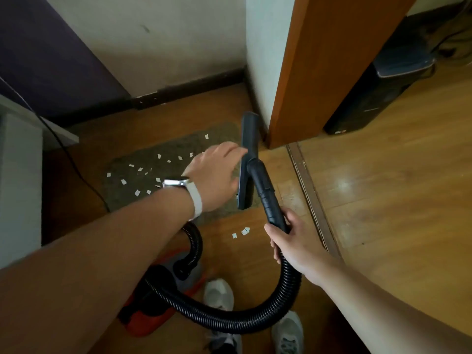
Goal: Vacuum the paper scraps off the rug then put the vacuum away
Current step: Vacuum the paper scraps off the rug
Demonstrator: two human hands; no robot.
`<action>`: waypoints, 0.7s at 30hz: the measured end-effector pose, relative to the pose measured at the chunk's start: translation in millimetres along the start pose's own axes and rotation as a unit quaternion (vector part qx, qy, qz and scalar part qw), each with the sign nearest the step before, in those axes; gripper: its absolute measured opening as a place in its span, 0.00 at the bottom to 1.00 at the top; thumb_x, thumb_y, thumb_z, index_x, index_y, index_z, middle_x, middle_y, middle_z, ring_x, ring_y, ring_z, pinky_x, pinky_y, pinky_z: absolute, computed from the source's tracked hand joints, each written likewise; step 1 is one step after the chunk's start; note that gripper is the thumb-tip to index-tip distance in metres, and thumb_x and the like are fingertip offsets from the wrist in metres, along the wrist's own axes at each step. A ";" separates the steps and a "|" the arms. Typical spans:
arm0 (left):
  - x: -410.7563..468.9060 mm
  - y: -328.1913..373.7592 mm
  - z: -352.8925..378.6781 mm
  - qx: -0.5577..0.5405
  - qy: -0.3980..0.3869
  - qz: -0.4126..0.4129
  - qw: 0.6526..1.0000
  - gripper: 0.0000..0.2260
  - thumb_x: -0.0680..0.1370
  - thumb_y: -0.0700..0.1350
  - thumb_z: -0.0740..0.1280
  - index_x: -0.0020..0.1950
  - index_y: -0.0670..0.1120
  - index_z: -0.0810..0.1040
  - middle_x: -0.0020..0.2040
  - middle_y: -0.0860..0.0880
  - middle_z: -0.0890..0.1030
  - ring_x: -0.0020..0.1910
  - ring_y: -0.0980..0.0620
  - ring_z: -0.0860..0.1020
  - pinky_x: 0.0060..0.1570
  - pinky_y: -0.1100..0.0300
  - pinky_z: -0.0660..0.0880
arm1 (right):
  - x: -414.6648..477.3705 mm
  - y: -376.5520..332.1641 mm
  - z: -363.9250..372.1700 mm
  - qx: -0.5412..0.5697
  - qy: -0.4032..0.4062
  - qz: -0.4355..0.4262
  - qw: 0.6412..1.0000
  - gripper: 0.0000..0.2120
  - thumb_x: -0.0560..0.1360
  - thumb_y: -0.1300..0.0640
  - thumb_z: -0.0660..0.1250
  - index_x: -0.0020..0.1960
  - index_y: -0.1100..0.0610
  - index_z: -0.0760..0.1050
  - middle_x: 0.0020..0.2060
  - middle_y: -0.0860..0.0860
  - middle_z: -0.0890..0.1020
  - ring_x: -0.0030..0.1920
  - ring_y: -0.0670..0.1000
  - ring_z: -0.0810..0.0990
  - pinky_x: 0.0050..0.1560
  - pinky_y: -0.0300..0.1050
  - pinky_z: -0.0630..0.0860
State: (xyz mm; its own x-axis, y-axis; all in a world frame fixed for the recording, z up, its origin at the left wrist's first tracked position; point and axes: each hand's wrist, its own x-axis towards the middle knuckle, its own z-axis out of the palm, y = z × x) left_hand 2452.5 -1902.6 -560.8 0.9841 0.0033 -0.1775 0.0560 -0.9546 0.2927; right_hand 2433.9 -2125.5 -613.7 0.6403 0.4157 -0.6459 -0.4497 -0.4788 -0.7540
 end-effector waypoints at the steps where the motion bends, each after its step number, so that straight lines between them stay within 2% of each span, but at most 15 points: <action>1: 14.3 -0.8 -1.6 0.050 -0.011 0.031 0.998 0.28 0.78 0.47 0.65 0.77 0.50 0.60 0.76 0.49 0.63 0.74 0.47 0.62 0.72 0.47 0.62 | -0.4 -0.2 2.6 -0.011 0.003 -0.005 1.000 0.17 0.79 0.52 0.68 0.66 0.48 0.71 0.33 0.53 0.79 0.29 0.52 0.79 0.33 0.49 0.79; 5: 66.5 -10.6 -3.0 0.230 -0.099 0.128 0.960 0.37 0.76 0.53 0.68 0.79 0.53 0.50 0.80 0.46 0.52 0.78 0.44 0.49 0.75 0.43 0.49 | 0.2 -5.6 6.7 -0.050 0.012 -0.024 0.998 0.17 0.79 0.47 0.66 0.66 0.44 0.69 0.33 0.51 0.79 0.28 0.48 0.78 0.31 0.44 0.79; 7: 81.9 -19.4 -2.9 0.287 -0.145 0.172 0.931 0.37 0.75 0.58 0.68 0.78 0.54 0.53 0.79 0.45 0.54 0.78 0.43 0.48 0.74 0.39 0.44 | 2.5 -10.5 8.8 -0.080 0.006 -0.031 0.996 0.17 0.79 0.46 0.65 0.66 0.41 0.67 0.33 0.51 0.80 0.27 0.46 0.78 0.29 0.39 0.77; 8: 88.1 -24.7 -3.6 0.301 -0.157 0.187 0.922 0.35 0.75 0.60 0.68 0.77 0.54 0.57 0.78 0.45 0.58 0.78 0.42 0.52 0.74 0.38 0.44 | 4.6 -13.7 10.2 -0.089 0.008 -0.032 0.995 0.16 0.79 0.45 0.65 0.65 0.40 0.66 0.33 0.51 0.80 0.27 0.45 0.78 0.28 0.38 0.76; 10: 96.0 -36.5 -7.3 0.301 -0.163 0.193 0.919 0.29 0.75 0.63 0.65 0.73 0.54 0.64 0.71 0.46 0.69 0.73 0.43 0.63 0.73 0.37 0.48 | 8.8 -21.0 14.1 -0.095 0.022 -0.035 0.995 0.15 0.79 0.45 0.65 0.64 0.40 0.67 0.33 0.53 0.80 0.27 0.45 0.78 0.27 0.38 0.76; 12: 98.0 -49.3 -10.1 0.292 -0.150 0.172 0.929 0.25 0.76 0.65 0.61 0.69 0.54 0.67 0.64 0.48 0.74 0.64 0.44 0.71 0.68 0.41 0.59 | 13.5 -28.4 19.0 -0.103 0.038 -0.041 0.993 0.12 0.79 0.45 0.65 0.60 0.36 0.67 0.34 0.55 0.80 0.27 0.49 0.79 0.27 0.43 0.77; 14: 96.2 -61.9 -8.1 0.269 -0.135 0.126 0.945 0.24 0.75 0.67 0.59 0.65 0.54 0.69 0.59 0.48 0.75 0.58 0.45 0.73 0.57 0.47 0.67 | 19.2 -36.3 23.5 -0.116 0.051 -0.036 0.991 0.08 0.79 0.46 0.66 0.54 0.35 0.68 0.34 0.56 0.81 0.29 0.53 0.80 0.29 0.48 0.77; 16: 91.2 -74.8 0.1 0.219 -0.136 0.067 0.964 0.22 0.76 0.66 0.59 0.63 0.53 0.70 0.57 0.48 0.75 0.56 0.45 0.74 0.51 0.49 0.70 | 25.2 -43.2 27.3 -0.119 0.059 -0.025 0.991 0.05 0.78 0.46 0.66 0.51 0.41 0.70 0.33 0.55 0.81 0.28 0.51 0.79 0.29 0.49 0.78; 19: 80.5 -90.8 15.9 0.155 -0.149 0.014 0.976 0.20 0.77 0.62 0.61 0.64 0.52 0.69 0.57 0.48 0.74 0.55 0.45 0.75 0.46 0.50 0.73 | 33.0 -50.4 28.6 -0.124 0.068 -0.005 0.990 0.06 0.78 0.47 0.67 0.51 0.48 0.73 0.33 0.57 0.81 0.27 0.49 0.78 0.29 0.48 0.77; 21: 72.4 -97.8 23.9 0.123 -0.152 -0.009 0.981 0.20 0.78 0.60 0.60 0.65 0.52 0.69 0.58 0.48 0.75 0.56 0.45 0.75 0.47 0.50 0.73 | 36.0 -51.8 27.5 -0.126 0.066 0.005 0.990 0.05 0.77 0.49 0.68 0.50 0.47 0.73 0.33 0.56 0.81 0.26 0.48 0.77 0.29 0.49 0.78</action>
State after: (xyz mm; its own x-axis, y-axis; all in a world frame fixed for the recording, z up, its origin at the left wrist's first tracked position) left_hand 2514.2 -1816.1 -624.8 0.8852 -0.0325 -0.4641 -0.0061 -0.9983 0.0582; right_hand 2463.1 -2064.5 -601.2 0.7197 0.3133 -0.6196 -0.2975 -0.6671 -0.6830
